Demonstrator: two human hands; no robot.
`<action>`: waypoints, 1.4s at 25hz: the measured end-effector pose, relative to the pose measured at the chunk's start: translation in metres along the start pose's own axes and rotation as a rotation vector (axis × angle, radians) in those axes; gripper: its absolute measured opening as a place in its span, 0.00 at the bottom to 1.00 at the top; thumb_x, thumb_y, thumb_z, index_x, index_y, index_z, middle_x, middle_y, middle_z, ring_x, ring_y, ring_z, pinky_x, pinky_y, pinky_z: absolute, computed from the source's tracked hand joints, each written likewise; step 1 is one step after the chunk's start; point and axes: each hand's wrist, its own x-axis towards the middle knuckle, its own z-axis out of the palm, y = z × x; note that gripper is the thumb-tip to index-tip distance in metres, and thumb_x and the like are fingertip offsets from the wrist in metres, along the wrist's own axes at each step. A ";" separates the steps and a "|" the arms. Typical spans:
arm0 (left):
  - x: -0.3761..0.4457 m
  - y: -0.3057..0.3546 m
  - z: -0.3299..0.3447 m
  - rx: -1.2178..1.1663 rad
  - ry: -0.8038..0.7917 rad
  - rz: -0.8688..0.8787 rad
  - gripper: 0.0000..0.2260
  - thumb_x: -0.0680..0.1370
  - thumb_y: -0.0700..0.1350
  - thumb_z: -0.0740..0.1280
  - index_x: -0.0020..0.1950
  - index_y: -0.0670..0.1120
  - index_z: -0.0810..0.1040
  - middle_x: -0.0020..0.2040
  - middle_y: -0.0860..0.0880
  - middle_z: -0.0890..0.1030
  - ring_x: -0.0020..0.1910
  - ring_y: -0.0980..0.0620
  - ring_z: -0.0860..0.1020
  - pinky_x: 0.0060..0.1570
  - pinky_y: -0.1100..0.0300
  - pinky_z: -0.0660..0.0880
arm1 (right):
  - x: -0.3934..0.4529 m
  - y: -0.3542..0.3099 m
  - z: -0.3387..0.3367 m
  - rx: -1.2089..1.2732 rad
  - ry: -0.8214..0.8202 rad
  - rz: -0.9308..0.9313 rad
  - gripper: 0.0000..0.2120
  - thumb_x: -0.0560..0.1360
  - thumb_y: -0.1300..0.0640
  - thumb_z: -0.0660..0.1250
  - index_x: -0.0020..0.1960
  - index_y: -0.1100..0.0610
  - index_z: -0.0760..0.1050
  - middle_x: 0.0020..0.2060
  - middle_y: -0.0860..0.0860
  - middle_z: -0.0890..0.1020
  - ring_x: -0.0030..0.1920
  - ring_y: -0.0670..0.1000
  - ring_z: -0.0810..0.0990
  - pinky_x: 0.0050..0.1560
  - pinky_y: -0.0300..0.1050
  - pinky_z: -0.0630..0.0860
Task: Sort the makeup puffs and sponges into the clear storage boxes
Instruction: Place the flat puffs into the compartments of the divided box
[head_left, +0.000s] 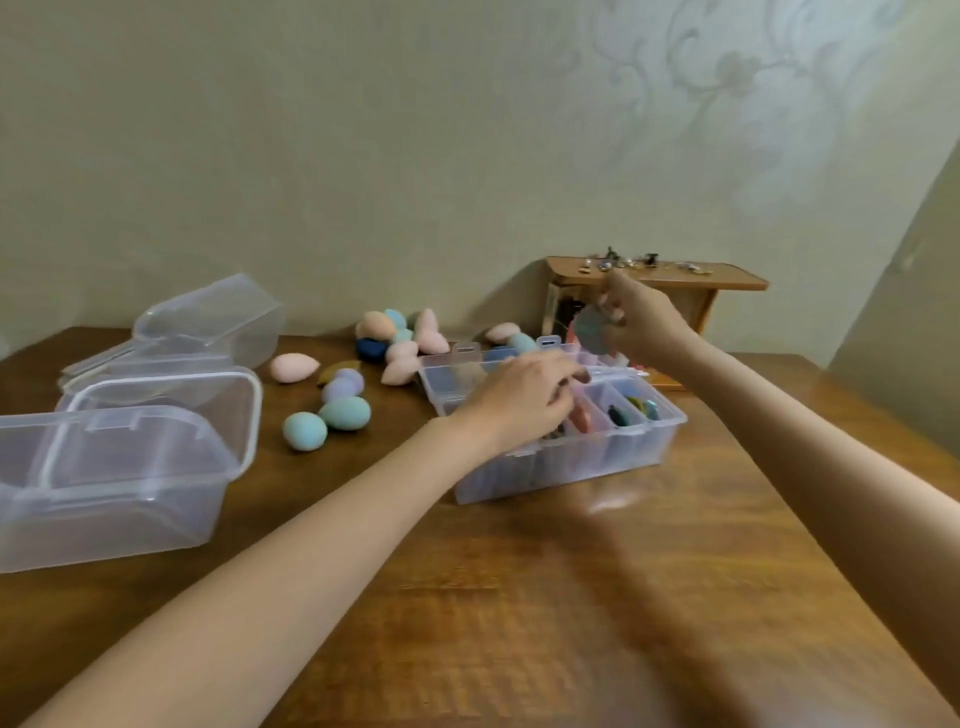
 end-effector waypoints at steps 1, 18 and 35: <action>0.012 0.007 0.009 0.005 -0.079 0.002 0.14 0.77 0.39 0.60 0.62 0.43 0.76 0.66 0.42 0.74 0.66 0.44 0.71 0.62 0.48 0.71 | -0.009 0.016 -0.005 0.025 0.007 0.046 0.16 0.72 0.69 0.64 0.59 0.64 0.69 0.51 0.58 0.77 0.48 0.56 0.74 0.43 0.43 0.67; 0.064 0.013 0.059 0.143 -0.365 0.051 0.18 0.79 0.52 0.57 0.67 0.49 0.71 0.74 0.44 0.63 0.74 0.38 0.55 0.70 0.38 0.58 | -0.040 0.076 0.005 0.218 0.124 0.027 0.14 0.73 0.65 0.67 0.56 0.60 0.67 0.46 0.50 0.73 0.41 0.47 0.74 0.33 0.30 0.69; 0.048 0.018 0.048 0.121 -0.316 0.052 0.12 0.81 0.48 0.57 0.60 0.45 0.73 0.67 0.43 0.72 0.69 0.45 0.65 0.68 0.46 0.63 | -0.034 0.052 0.011 -0.426 -0.290 -0.046 0.09 0.76 0.61 0.63 0.52 0.64 0.78 0.47 0.57 0.77 0.45 0.50 0.72 0.50 0.41 0.72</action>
